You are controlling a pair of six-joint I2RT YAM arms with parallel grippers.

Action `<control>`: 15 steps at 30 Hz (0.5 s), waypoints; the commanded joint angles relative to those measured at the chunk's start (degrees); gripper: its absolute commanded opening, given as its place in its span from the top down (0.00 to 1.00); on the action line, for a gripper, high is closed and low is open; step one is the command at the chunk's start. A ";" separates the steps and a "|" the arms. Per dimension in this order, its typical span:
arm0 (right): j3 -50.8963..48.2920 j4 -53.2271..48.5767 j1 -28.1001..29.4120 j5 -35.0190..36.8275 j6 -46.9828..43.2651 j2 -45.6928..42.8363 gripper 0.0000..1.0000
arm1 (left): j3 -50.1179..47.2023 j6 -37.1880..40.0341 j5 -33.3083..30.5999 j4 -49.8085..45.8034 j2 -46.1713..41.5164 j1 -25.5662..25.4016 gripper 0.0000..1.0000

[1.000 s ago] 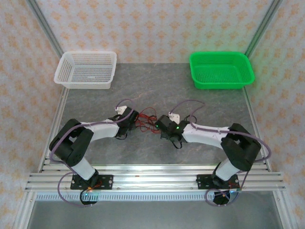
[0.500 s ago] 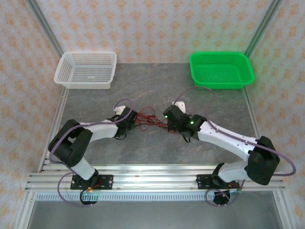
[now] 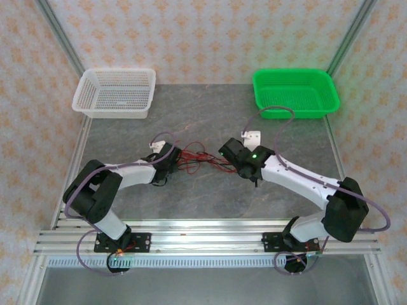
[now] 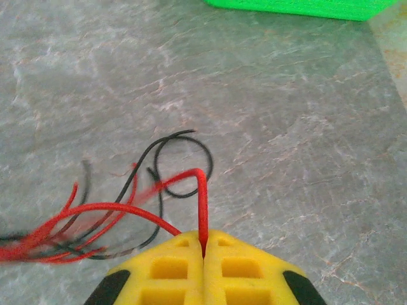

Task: Untangle the cables

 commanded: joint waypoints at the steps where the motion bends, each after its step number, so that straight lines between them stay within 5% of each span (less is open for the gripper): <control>1: -1.87 -1.39 -0.73 4.15 4.02 -2.84 0.97 | -2.10 -0.70 -3.18 -4.71 -0.01 1.29 0.50; 10: -4.86 -1.58 -1.34 4.22 7.41 0.48 0.90 | -1.84 0.14 -1.70 -4.45 -1.06 1.29 0.49; 15: -7.30 3.65 -2.17 0.55 6.15 0.41 0.69 | 2.11 3.55 2.17 -5.80 -4.63 -0.05 0.41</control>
